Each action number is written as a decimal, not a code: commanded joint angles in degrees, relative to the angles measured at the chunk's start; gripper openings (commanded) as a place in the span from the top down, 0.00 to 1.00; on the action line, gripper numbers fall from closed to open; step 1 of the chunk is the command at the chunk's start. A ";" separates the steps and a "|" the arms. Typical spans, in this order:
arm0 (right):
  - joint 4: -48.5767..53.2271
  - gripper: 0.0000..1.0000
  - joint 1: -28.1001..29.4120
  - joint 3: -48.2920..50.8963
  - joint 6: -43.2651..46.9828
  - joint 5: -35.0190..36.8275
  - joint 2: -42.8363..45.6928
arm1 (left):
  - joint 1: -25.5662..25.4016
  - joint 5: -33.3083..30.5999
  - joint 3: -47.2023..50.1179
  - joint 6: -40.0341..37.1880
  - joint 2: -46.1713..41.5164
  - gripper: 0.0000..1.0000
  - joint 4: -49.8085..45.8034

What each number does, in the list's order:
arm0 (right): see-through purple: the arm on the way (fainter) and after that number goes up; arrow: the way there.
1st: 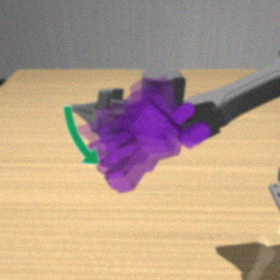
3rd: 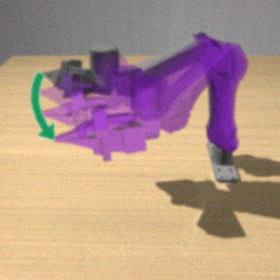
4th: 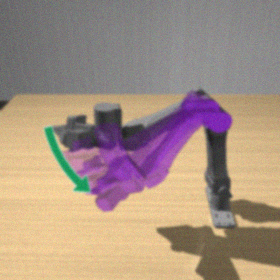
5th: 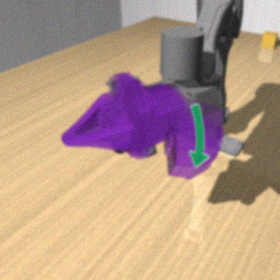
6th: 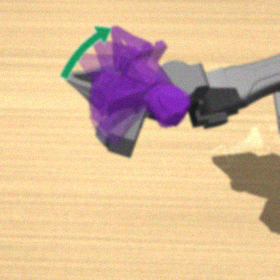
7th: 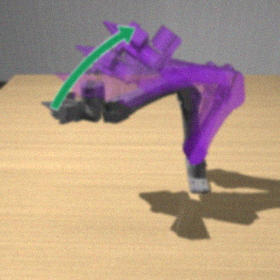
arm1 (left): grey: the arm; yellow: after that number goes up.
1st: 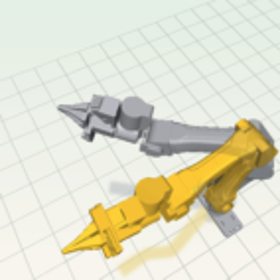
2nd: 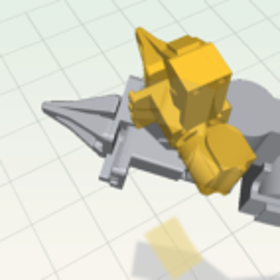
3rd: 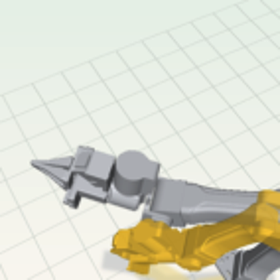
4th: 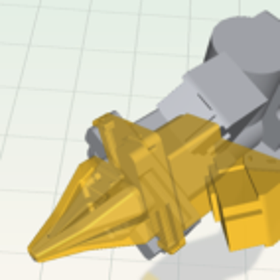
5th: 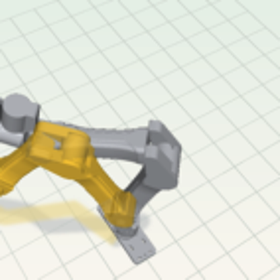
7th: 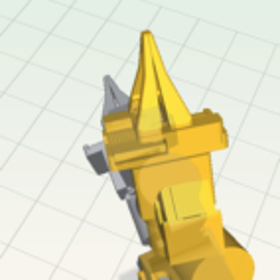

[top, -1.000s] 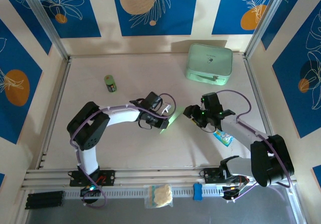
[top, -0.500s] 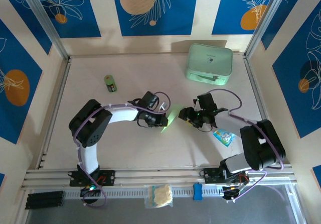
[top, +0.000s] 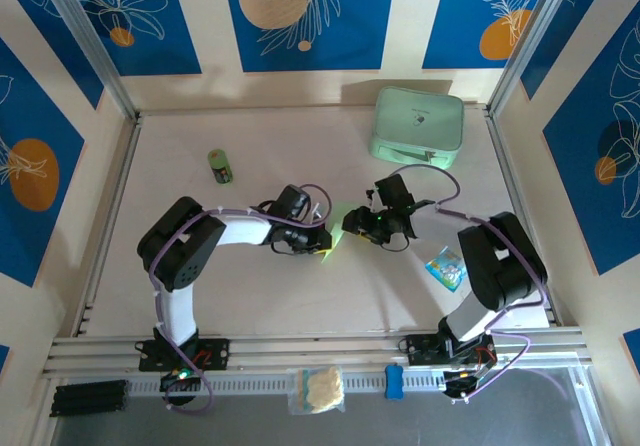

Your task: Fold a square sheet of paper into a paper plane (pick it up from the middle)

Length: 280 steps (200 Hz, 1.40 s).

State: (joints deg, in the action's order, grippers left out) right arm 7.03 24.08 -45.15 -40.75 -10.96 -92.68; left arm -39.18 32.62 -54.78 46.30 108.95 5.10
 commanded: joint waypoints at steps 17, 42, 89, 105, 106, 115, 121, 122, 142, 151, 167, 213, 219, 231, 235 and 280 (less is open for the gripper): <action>2.67 0.51 0.90 -3.28 2.60 -0.19 -2.84 | 0.73 1.04 2.80 1.87 0.38 1.00 4.22; 3.28 0.52 1.14 -4.56 3.02 -0.46 -4.54 | 0.71 1.02 3.93 2.04 0.57 1.00 5.52; 5.27 0.53 1.96 -6.74 3.79 0.67 -7.68 | 0.93 0.71 5.64 1.85 0.52 0.98 7.17; 5.78 0.53 2.24 -7.30 4.00 0.98 -8.67 | 1.03 0.62 6.23 1.63 0.60 0.95 7.64; 5.83 0.53 2.26 -7.35 4.01 1.05 -8.70 | 1.03 0.61 6.25 1.57 0.63 0.95 7.64; 6.35 0.53 2.44 -7.81 4.10 1.53 -9.36 | 1.09 0.52 6.43 1.37 0.73 0.94 7.57; 6.71 0.52 2.64 -8.16 4.19 1.84 -9.72 | 1.12 0.53 6.61 1.26 0.80 0.93 7.67; 6.78 0.52 2.68 -8.18 4.23 1.92 -9.80 | 1.12 0.52 6.66 1.25 0.77 0.93 7.74; 8.28 0.51 3.38 -9.45 4.43 3.31 -11.17 | 1.20 0.49 7.19 1.16 1.01 0.89 8.00; 9.26 0.49 3.67 -10.15 4.45 4.01 -11.78 | 1.16 0.39 7.39 0.96 1.02 0.87 7.98; 10.55 0.49 4.24 -11.29 4.39 5.14 -12.81 | 1.24 0.16 7.83 0.86 1.22 0.86 7.95; 12.87 0.48 4.70 -12.76 3.28 7.29 -14.37 | 1.49 -0.65 8.18 0.90 1.74 0.91 6.98; 12.91 0.48 4.67 -12.77 3.05 7.40 -14.37 | 1.56 -0.77 8.12 1.04 1.84 0.92 6.81; 12.85 0.48 4.63 -12.64 2.96 7.04 -14.29 | 1.71 -0.64 8.03 1.65 2.01 0.94 6.41; 12.63 0.48 4.72 -12.56 3.07 6.66 -14.16 | 1.70 -0.58 8.03 1.81 2.01 0.94 6.41; 6.17 0.46 3.21 -7.76 5.80 -1.59 -8.82 | 2.31 0.32 8.46 4.63 2.24 0.97 6.14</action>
State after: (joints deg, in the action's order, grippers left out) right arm 19.51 27.33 -57.12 -37.19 -7.07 -101.73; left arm -38.20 34.74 -48.62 49.36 108.92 16.97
